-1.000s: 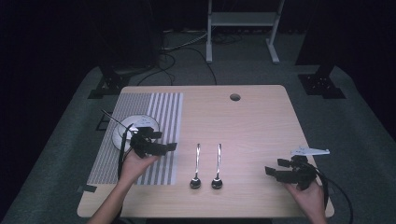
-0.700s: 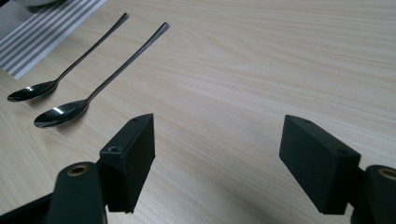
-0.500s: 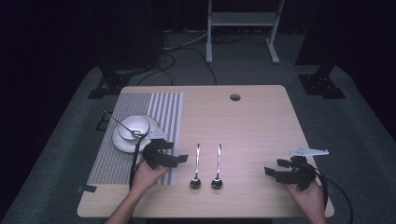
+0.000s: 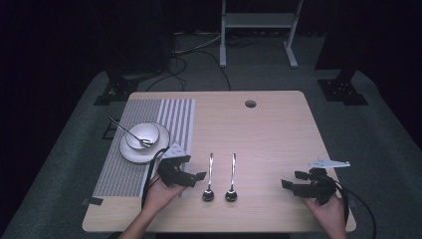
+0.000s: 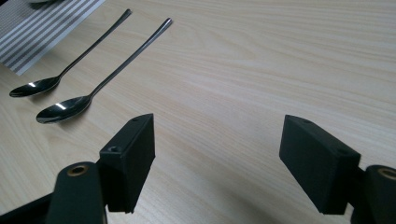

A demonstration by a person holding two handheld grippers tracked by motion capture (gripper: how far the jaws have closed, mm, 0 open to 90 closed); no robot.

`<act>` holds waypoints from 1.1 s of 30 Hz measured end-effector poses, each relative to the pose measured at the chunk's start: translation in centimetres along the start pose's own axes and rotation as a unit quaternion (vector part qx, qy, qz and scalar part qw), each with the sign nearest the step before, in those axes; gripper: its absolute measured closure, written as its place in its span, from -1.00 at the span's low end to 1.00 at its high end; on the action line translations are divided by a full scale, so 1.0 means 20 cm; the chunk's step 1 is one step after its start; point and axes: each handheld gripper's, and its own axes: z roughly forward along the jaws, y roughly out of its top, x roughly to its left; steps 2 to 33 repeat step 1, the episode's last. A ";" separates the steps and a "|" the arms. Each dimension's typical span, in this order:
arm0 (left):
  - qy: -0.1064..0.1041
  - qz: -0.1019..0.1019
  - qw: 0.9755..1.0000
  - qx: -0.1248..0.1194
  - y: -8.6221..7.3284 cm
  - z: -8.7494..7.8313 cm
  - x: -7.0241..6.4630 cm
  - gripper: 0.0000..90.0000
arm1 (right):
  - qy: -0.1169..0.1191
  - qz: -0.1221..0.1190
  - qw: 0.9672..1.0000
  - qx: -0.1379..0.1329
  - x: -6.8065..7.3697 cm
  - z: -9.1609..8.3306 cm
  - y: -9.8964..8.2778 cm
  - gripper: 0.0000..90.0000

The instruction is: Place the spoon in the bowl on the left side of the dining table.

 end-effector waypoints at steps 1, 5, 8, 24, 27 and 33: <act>0.000 0.003 1.000 0.001 0.00 0.00 0.00 -0.79 | 0.000 0.000 1.000 0.000 0.00 0.00 0.00 -0.43; 0.000 0.003 1.000 0.001 0.00 0.00 0.00 -0.79 | 0.000 0.000 1.000 0.000 0.00 0.00 0.00 -0.43; 0.000 0.003 1.000 0.001 0.00 0.00 0.00 -0.79 | 0.000 0.000 1.000 0.000 0.00 0.00 0.00 -0.43; 0.000 0.003 1.000 0.001 0.00 0.00 0.00 -0.79 | 0.000 0.000 1.000 0.000 0.00 0.00 0.00 -0.43; 0.000 0.003 1.000 0.001 0.00 0.00 0.00 -0.79 | 0.000 0.000 1.000 0.000 0.00 0.00 0.00 -0.43; 0.000 0.003 1.000 0.001 0.00 0.00 0.00 -0.79 | 0.000 0.000 1.000 0.000 0.00 0.00 0.00 -0.43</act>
